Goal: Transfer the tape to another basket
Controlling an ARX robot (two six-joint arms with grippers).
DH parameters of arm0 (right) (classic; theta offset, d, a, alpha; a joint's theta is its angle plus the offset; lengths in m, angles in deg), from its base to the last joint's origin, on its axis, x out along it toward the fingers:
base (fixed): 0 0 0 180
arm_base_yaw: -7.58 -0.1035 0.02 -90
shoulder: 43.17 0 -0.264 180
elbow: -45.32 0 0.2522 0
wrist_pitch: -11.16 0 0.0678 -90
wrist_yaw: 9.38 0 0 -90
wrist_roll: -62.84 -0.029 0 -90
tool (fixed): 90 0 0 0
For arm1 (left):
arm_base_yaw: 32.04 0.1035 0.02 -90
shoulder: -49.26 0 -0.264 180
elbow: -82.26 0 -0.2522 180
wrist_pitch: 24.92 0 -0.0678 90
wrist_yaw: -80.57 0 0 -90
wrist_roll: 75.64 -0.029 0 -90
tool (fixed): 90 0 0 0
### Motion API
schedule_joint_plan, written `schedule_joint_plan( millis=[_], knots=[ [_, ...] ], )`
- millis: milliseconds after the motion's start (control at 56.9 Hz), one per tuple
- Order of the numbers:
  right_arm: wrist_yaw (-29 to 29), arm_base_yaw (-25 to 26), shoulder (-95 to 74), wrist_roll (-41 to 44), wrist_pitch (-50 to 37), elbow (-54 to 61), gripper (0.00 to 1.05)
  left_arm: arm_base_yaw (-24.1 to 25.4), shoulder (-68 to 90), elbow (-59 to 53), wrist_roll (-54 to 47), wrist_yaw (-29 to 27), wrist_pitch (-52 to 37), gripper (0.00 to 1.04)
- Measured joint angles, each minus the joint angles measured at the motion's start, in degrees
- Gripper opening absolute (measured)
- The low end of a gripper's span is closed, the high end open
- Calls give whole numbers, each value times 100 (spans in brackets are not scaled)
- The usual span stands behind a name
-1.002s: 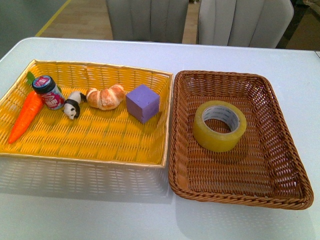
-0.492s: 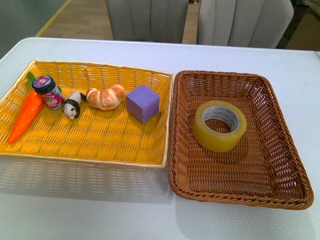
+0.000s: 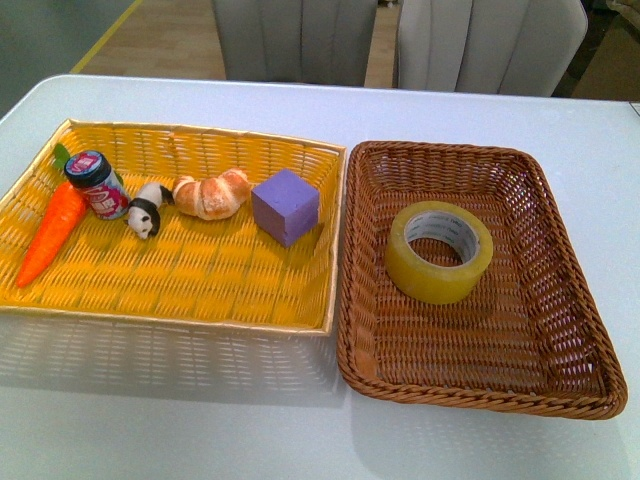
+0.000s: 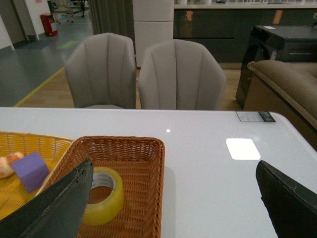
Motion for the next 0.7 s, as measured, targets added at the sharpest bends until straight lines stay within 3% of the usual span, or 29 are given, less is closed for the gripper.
schedule_joint_plan(
  millis=[369,703],
  knots=[
    [0,0,0,2,0,0,96,2,-146,0,0,0,74,2],
    [0,0,0,0,0,0,96,2,-149,2,2,-2,74,60]
  ],
)
